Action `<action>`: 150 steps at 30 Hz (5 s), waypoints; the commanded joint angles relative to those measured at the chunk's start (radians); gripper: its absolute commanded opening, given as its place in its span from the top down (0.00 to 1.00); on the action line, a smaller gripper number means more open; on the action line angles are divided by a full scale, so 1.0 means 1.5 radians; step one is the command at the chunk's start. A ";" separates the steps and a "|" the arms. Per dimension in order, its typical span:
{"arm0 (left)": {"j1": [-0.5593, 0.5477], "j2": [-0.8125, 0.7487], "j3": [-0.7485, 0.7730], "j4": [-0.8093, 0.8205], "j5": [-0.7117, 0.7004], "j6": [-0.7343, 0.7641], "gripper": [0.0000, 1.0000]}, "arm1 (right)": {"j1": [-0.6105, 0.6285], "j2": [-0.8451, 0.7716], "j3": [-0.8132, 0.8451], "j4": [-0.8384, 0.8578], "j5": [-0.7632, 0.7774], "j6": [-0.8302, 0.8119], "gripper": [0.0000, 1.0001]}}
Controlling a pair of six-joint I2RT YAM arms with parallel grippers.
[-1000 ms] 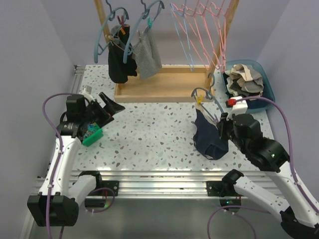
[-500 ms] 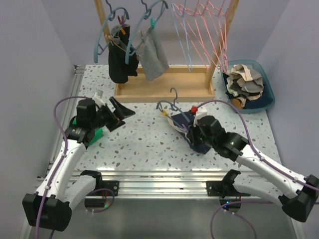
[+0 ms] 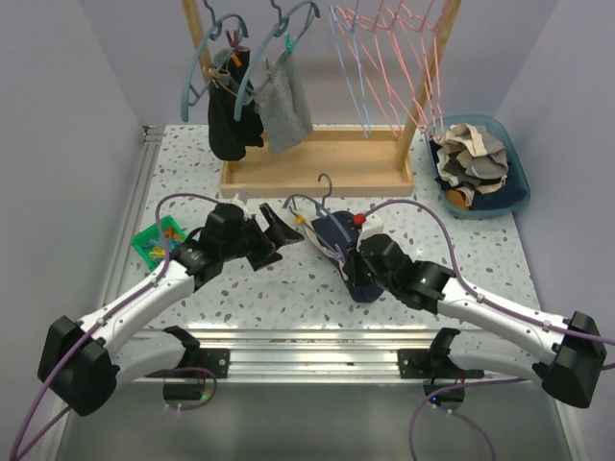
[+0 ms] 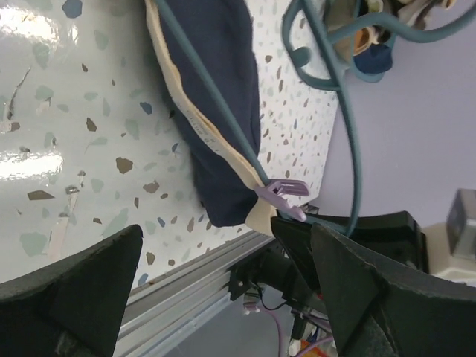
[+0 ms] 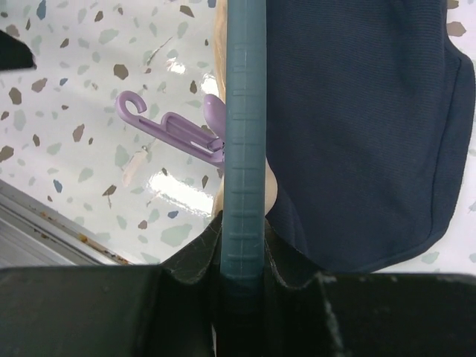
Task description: Remove the underwear clipped to the hanger
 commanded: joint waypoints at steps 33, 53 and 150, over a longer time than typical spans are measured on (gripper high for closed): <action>-0.165 0.250 0.173 -0.012 -0.143 -0.007 0.27 | 0.007 0.034 0.057 -0.021 0.133 0.047 1.00; -0.181 0.173 0.029 0.058 -0.124 -0.066 0.46 | 0.007 0.029 0.069 -0.034 0.131 0.065 1.00; 0.467 -0.049 0.158 -0.383 -0.399 0.317 1.00 | 0.006 -0.095 0.003 -0.084 0.091 0.073 1.00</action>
